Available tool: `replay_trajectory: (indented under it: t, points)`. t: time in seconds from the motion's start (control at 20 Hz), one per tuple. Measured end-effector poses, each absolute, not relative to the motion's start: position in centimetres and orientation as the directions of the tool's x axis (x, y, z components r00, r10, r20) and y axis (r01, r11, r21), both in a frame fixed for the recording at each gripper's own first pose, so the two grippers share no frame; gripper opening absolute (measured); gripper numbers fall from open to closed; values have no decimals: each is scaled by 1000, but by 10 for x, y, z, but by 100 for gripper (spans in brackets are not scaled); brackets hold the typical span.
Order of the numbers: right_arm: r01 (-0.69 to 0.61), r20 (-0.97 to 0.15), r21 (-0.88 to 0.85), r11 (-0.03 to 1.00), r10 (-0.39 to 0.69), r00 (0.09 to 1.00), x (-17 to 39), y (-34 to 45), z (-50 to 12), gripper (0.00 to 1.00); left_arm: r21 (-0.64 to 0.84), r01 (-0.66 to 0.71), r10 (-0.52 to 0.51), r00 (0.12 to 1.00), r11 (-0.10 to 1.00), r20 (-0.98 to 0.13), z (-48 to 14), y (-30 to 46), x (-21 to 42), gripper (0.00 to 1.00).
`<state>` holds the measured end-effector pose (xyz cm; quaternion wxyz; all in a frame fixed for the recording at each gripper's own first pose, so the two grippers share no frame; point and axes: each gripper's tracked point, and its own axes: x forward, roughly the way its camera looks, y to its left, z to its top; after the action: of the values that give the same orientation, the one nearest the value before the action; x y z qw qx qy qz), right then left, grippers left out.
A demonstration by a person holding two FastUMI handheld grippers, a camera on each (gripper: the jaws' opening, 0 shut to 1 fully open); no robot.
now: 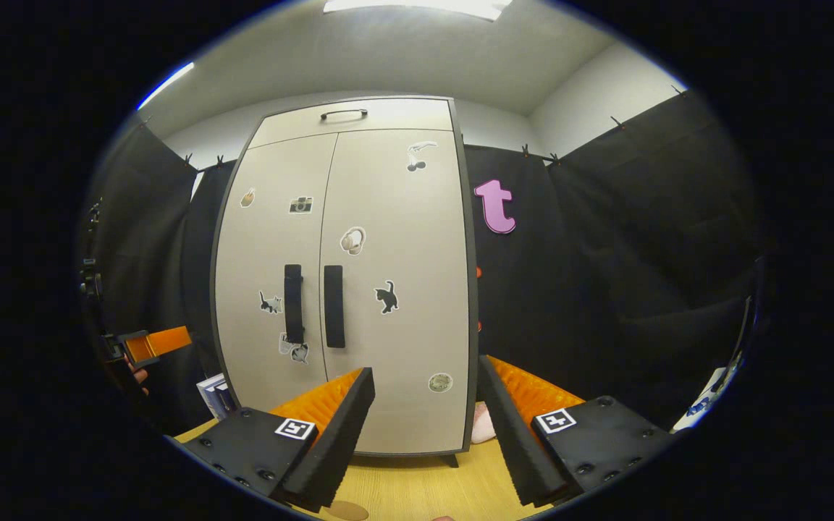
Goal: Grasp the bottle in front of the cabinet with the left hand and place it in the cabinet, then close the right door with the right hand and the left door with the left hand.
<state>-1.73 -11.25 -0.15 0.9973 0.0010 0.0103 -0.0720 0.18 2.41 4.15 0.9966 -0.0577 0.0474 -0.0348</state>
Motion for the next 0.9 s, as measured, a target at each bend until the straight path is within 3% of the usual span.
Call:
replay_trajectory:
  t: [0.9]
  points:
    - [153, -25, 0, 988, -153, 988, -35, -115, -2, 95, -112, 104, -114, 989, 988, -92, 46, 10, -12, 96]
